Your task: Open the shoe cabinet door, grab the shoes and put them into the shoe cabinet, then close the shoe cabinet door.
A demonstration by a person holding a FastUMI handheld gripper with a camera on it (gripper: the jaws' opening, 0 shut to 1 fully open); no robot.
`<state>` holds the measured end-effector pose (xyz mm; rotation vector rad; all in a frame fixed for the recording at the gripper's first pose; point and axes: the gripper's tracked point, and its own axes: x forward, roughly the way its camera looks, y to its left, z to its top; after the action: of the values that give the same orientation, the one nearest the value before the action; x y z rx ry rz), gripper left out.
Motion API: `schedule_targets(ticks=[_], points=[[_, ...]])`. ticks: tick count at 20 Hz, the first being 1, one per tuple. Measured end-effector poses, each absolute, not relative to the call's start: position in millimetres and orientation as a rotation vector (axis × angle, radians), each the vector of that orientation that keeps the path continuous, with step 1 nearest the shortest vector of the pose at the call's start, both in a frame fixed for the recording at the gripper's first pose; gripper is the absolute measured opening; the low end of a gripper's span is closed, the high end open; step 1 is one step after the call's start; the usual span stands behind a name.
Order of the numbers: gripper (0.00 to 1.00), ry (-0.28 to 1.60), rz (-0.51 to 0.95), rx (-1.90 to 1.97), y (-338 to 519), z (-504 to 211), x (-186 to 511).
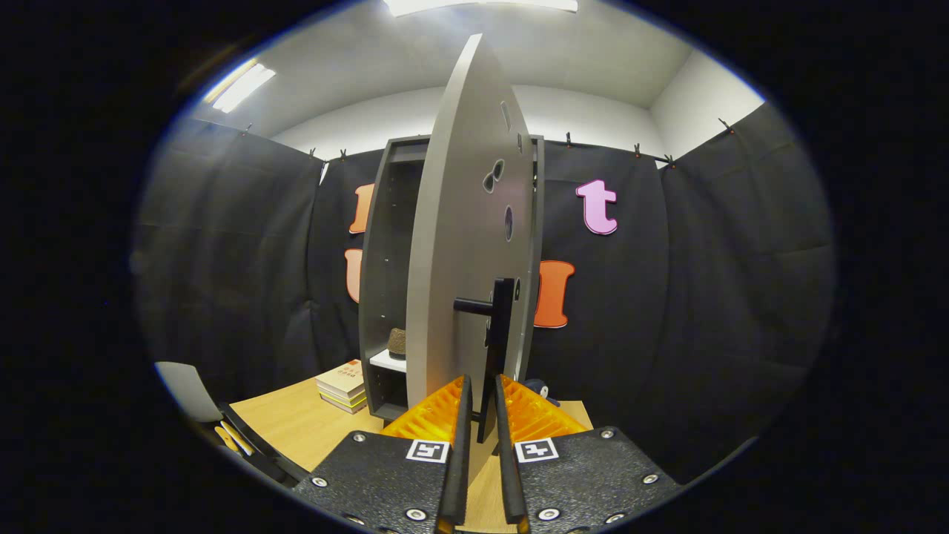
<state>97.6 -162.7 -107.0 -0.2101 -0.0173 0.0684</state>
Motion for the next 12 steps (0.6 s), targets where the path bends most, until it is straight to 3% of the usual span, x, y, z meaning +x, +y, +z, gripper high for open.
schedule_targets(ticks=[5, 8, 12], points=[[0.19, -0.030, 0.026, -0.202, -186, -105, 84], [0.11, -0.037, -0.047, -0.197, -215, -100, 75], [0.11, -0.019, -0.022, -0.150, -214, -104, 68]])
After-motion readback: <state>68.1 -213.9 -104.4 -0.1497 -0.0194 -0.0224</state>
